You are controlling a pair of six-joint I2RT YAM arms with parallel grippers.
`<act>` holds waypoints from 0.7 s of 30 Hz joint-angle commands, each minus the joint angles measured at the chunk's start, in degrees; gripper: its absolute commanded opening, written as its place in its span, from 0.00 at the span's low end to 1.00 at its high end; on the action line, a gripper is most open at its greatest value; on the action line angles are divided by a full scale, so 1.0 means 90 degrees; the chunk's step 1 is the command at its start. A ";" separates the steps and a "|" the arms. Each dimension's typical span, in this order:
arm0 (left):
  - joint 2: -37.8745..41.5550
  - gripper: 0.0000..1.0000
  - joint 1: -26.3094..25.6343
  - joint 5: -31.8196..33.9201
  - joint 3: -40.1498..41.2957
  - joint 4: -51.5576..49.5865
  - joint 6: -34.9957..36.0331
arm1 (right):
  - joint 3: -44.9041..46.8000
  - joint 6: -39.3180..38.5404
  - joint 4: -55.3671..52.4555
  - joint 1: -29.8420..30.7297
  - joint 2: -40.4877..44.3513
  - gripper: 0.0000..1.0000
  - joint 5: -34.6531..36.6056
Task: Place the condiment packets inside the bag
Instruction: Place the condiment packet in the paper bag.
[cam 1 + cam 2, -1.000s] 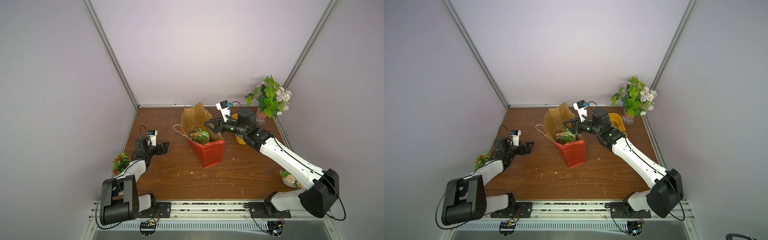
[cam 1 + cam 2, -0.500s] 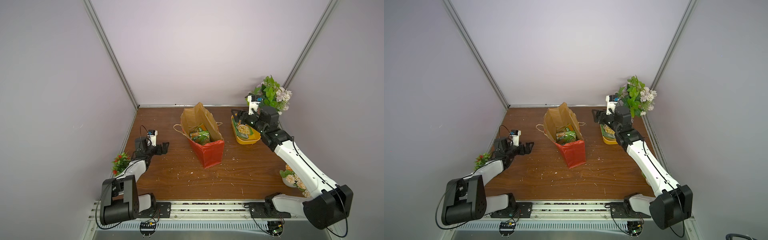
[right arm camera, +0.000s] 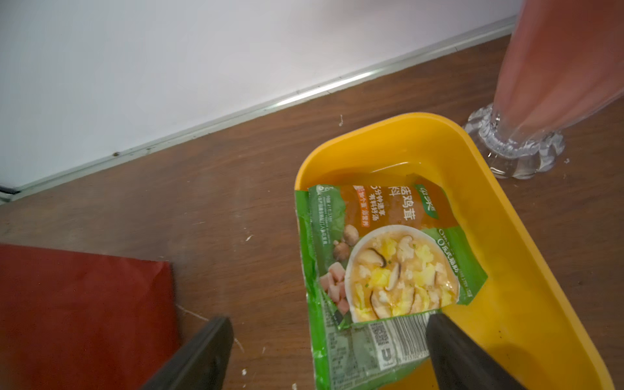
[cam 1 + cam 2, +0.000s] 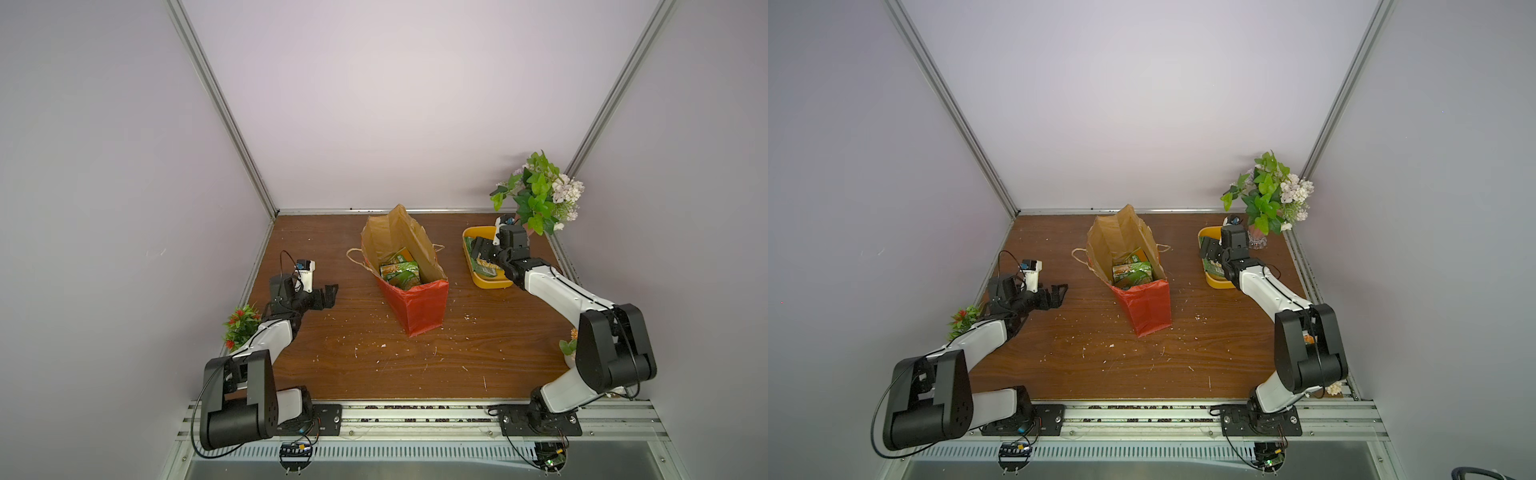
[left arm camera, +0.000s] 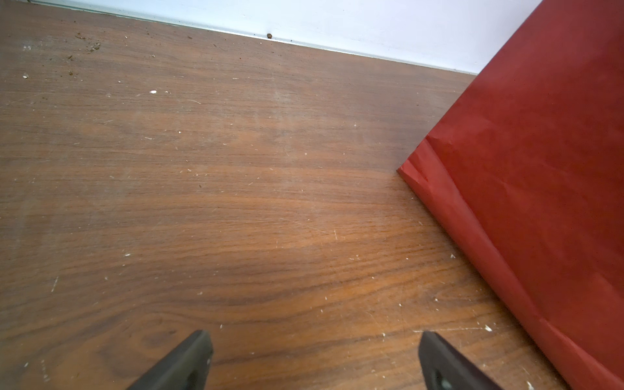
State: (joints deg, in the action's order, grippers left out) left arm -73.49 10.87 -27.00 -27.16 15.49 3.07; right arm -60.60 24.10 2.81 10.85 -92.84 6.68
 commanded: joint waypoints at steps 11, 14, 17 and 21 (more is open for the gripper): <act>-0.0059 0.99 0.0061 -0.0059 -0.0002 0.0043 0.0088 | -0.0663 0.0343 0.0605 -0.0391 -0.1447 0.94 0.0628; -0.0059 0.98 0.0056 -0.0070 0.0000 0.0037 0.0089 | -0.0830 0.0400 0.0610 -0.0495 -0.1717 0.94 0.0492; -0.0066 0.99 0.0061 -0.0071 -0.0011 0.0037 0.0089 | -0.1071 0.0478 0.0595 -0.0608 -0.2032 0.94 0.0319; -0.0073 0.99 0.0061 -0.0078 -0.0015 0.0037 0.0095 | -0.1361 0.0592 0.0558 -0.0716 -0.2362 0.95 0.0126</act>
State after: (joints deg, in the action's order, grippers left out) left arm -73.63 10.87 -27.00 -27.16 15.49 3.07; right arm -70.06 27.88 6.85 4.99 -113.43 9.45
